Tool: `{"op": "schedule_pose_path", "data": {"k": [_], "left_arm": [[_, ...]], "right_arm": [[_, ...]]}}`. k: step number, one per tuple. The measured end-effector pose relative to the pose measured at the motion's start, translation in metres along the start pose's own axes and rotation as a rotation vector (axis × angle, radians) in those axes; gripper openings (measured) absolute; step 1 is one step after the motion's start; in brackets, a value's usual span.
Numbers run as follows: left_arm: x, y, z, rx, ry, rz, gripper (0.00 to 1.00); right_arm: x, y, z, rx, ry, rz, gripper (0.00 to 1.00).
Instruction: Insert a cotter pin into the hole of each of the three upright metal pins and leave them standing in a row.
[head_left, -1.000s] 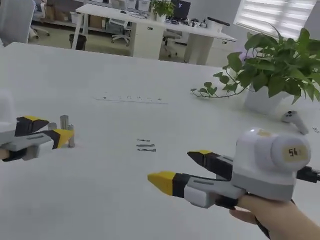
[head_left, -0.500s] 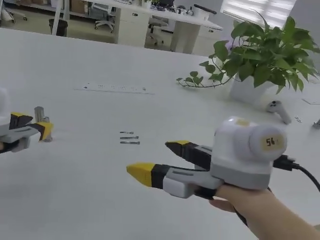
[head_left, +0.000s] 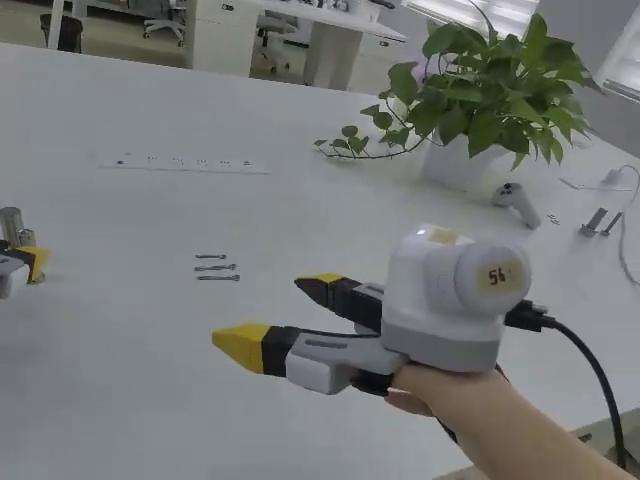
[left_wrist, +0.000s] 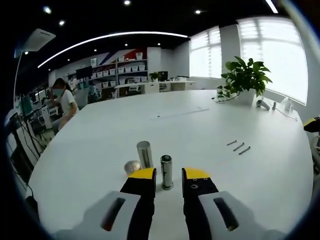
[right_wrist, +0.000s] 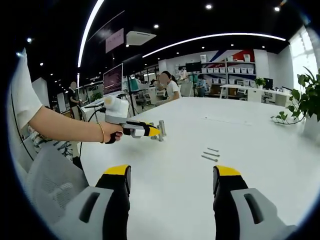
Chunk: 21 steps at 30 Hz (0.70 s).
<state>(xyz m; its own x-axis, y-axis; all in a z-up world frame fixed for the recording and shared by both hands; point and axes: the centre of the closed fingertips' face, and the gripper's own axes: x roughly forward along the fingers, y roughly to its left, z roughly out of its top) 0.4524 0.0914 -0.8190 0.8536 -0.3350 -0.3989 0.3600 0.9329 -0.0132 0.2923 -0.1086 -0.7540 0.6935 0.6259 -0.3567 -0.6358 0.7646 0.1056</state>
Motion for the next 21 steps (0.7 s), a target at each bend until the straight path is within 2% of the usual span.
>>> {"op": "schedule_pose_path", "data": {"k": [6, 10, 21], "left_arm": [[0.006, -0.001, -0.002, 0.031, 0.001, -0.003, 0.14], [0.008, 0.002, -0.003, 0.051, 0.009, 0.001, 0.08], [0.009, 0.0, -0.005, 0.067, 0.012, -0.021, 0.07]], "right_arm": [[0.002, -0.001, -0.005, 0.006, 0.011, 0.004, 0.69], [0.005, -0.001, -0.007, 0.011, 0.017, 0.003, 0.69], [0.011, -0.002, -0.006, 0.034, 0.012, 0.009, 0.69]]}}
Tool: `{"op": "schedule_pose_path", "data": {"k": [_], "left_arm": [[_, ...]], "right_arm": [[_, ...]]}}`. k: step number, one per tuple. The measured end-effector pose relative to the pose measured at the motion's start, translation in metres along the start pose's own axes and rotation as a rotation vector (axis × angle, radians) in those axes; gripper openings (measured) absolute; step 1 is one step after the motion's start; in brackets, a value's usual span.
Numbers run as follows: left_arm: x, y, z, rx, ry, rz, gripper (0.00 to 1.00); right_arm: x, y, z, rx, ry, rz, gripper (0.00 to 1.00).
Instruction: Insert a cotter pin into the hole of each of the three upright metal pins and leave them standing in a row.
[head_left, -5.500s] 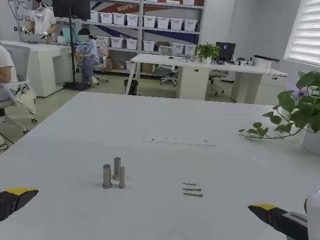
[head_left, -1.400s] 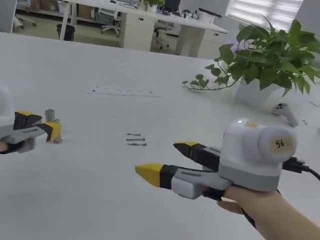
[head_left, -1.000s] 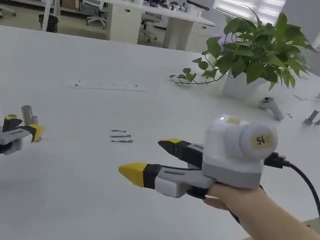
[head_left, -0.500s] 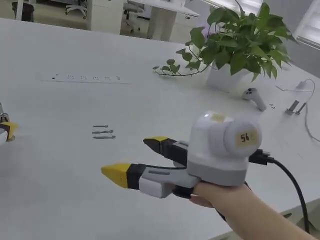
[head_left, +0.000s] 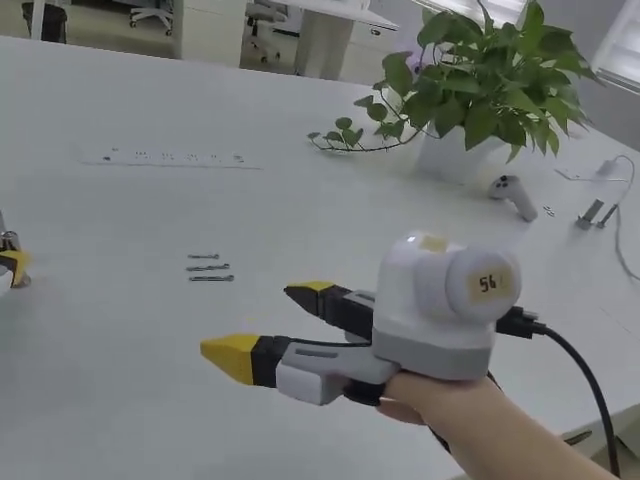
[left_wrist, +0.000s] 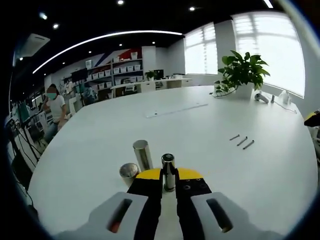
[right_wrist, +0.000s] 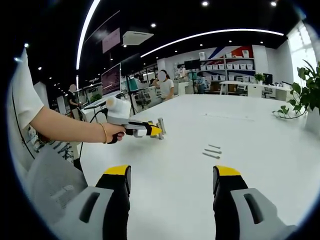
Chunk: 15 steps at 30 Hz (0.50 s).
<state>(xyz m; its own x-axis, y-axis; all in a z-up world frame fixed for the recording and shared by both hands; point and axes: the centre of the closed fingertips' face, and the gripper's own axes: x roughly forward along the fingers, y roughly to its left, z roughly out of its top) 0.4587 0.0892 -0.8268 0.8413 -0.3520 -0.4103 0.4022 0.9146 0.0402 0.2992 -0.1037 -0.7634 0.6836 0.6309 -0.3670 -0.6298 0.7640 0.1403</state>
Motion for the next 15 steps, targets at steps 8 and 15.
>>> {"op": "schedule_pose_path", "data": {"k": [8, 15], "left_arm": [[-0.005, -0.007, -0.002, 0.018, 0.004, -0.024, 0.07], [-0.013, -0.015, -0.005, -0.004, 0.002, -0.032, 0.07]], "right_arm": [[0.005, 0.004, 0.002, -0.006, -0.001, 0.005, 0.68], [0.007, 0.008, 0.003, -0.01, -0.001, 0.014, 0.68]]}}
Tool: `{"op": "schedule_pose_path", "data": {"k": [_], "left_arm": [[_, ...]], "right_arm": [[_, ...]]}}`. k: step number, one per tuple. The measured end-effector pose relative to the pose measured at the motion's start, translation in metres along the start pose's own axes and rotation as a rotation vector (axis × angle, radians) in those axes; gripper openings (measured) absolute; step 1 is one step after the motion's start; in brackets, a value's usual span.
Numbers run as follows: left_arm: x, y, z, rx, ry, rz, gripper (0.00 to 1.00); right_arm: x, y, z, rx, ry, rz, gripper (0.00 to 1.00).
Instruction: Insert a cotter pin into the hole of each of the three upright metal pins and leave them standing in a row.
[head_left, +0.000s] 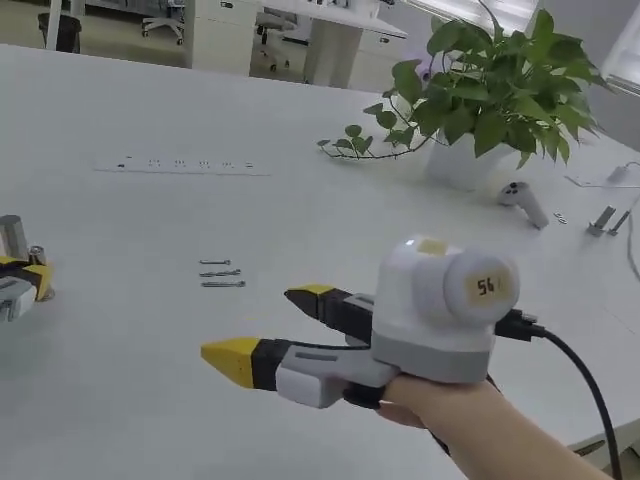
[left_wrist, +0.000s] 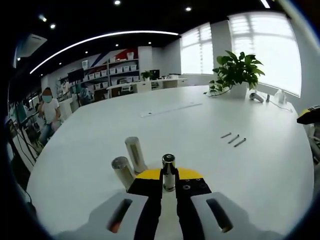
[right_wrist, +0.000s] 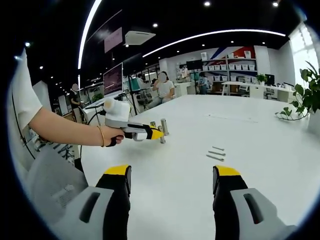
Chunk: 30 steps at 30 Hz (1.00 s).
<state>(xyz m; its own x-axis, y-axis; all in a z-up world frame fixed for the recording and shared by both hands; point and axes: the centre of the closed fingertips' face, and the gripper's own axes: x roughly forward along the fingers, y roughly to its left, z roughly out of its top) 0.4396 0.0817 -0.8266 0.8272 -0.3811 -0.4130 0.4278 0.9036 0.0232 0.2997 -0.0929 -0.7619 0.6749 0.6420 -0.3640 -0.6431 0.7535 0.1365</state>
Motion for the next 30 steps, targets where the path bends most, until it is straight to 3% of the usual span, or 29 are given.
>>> {"op": "schedule_pose_path", "data": {"k": [12, 22, 30], "left_arm": [[-0.015, -0.01, -0.004, -0.003, 0.006, 0.009, 0.07], [-0.026, -0.027, -0.009, -0.012, 0.015, 0.006, 0.07], [-0.033, -0.031, -0.013, -0.019, 0.016, 0.014, 0.07]], "right_arm": [[-0.003, 0.004, -0.004, 0.004, 0.006, 0.006, 0.68], [-0.005, 0.008, -0.004, 0.003, 0.007, 0.016, 0.68], [-0.007, 0.011, -0.007, 0.007, 0.013, 0.023, 0.68]]}}
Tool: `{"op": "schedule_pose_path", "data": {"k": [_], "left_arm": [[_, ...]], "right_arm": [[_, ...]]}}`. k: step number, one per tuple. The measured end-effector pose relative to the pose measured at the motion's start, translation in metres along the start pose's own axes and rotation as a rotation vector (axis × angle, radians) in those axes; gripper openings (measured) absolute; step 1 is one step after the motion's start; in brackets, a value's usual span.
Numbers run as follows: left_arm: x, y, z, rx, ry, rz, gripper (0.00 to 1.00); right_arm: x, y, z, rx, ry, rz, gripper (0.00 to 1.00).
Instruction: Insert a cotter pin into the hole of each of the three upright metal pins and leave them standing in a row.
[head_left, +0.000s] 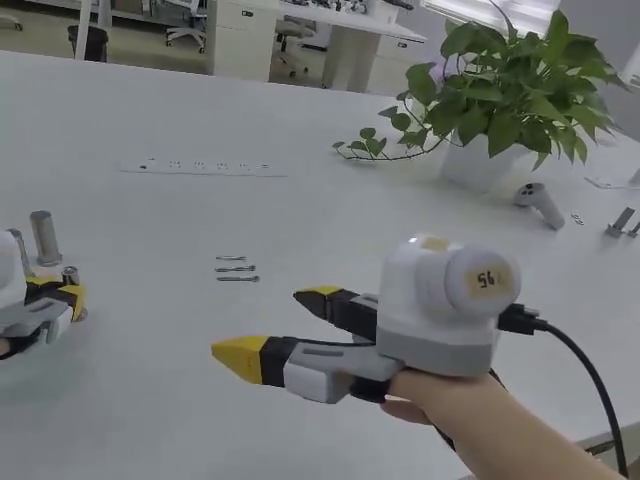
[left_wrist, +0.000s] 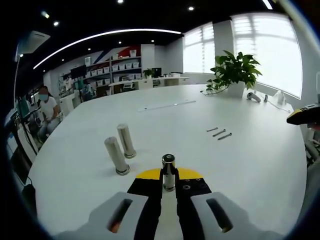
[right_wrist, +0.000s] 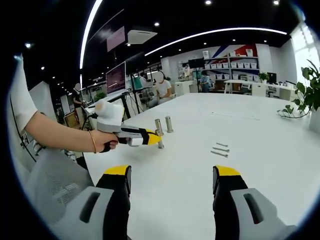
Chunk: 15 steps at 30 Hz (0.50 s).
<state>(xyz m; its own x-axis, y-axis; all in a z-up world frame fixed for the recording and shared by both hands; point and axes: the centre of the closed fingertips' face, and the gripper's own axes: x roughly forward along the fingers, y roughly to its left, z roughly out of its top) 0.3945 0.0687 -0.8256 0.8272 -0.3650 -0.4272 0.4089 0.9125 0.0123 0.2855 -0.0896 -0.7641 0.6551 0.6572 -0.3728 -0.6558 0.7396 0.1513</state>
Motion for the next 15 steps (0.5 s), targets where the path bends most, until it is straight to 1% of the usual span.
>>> {"op": "schedule_pose_path", "data": {"k": [4, 10, 13, 15], "left_arm": [[-0.0008, -0.0003, -0.0004, -0.004, -0.004, 0.0, 0.07], [-0.0004, -0.0009, -0.0004, 0.021, -0.001, -0.003, 0.08], [-0.0003, 0.0003, -0.0027, 0.032, 0.014, 0.003, 0.11], [-0.0008, 0.0008, -0.0045, 0.028, 0.021, 0.003, 0.14]], "right_arm": [[-0.0009, 0.0012, -0.0023, 0.003, 0.005, 0.004, 0.68], [-0.0011, 0.0017, -0.0046, 0.012, 0.012, 0.007, 0.68], [-0.0007, 0.0026, -0.0045, 0.015, 0.011, 0.009, 0.68], [-0.0001, 0.0031, -0.0044, 0.014, 0.013, 0.011, 0.68]]}}
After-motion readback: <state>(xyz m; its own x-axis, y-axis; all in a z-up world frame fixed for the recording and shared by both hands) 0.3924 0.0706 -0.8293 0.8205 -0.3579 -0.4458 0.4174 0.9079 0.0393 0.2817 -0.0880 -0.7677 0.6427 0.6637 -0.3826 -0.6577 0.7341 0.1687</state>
